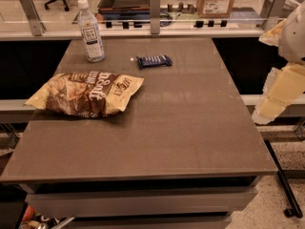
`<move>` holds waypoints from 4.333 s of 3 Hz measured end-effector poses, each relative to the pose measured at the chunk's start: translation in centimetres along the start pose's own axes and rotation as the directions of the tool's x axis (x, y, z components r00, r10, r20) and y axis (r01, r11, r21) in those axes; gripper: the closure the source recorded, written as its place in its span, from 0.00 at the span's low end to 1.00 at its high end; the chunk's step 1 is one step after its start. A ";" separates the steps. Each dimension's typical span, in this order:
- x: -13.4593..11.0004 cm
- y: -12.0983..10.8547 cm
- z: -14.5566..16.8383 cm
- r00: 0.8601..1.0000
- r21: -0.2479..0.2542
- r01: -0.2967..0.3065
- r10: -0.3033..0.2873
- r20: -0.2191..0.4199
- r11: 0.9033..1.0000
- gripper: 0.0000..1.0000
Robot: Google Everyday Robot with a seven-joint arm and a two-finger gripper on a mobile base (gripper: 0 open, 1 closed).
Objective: Pick blue plastic bottle
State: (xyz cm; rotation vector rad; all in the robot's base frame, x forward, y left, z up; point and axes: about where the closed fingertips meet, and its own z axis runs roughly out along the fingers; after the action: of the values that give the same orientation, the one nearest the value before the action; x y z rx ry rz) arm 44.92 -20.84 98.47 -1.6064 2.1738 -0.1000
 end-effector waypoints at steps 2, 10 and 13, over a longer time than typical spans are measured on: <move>-3.5 -1.7 3.0 0.966 0.087 -0.130 0.106 0.238 0.988 0.00; -24.1 -12.1 12.8 0.652 0.043 -0.303 0.174 0.738 0.952 0.00; -34.7 -13.9 21.0 0.558 -0.062 -0.282 0.217 0.801 0.957 0.00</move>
Offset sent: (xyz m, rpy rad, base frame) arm 0.0780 0.0523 -0.0043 0.3998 -0.3235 -0.1063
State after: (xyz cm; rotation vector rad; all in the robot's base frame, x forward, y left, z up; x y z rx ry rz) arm 73.51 10.87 94.16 -0.9593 1.5859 0.5401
